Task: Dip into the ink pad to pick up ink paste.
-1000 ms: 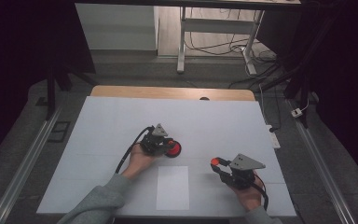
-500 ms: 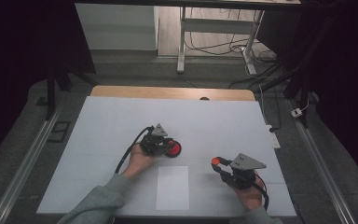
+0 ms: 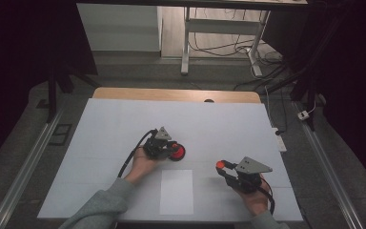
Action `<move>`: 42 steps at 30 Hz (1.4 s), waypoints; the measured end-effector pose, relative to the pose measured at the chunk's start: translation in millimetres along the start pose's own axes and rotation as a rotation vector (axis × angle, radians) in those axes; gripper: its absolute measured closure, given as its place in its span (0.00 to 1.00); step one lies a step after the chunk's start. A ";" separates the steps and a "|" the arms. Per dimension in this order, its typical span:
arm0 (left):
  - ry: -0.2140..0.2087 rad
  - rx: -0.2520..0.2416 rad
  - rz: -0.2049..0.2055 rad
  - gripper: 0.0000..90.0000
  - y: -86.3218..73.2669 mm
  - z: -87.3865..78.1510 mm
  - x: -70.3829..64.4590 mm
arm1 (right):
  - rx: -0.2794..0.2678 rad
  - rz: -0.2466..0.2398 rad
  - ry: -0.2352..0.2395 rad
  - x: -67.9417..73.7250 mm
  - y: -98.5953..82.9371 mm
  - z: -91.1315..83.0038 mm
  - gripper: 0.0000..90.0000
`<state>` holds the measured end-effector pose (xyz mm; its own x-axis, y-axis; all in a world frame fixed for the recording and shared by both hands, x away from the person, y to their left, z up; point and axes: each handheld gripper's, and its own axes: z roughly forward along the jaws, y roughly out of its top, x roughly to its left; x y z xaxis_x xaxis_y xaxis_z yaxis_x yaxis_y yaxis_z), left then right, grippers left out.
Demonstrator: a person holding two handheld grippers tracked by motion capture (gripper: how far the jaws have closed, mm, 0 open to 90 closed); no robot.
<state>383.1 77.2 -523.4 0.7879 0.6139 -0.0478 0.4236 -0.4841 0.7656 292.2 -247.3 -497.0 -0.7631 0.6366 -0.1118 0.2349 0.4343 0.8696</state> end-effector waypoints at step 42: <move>-0.094 -0.156 -0.068 0.80 14.9 -59.8 3.0 | -0.008 0.001 0.009 -1.6 -0.1 1.9 0.72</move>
<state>365.1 109.0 -473.8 0.8011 0.5777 -0.1567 0.4087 -0.3366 0.8483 294.6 -247.2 -497.8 -0.7682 0.6312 -0.1069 0.2309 0.4289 0.8734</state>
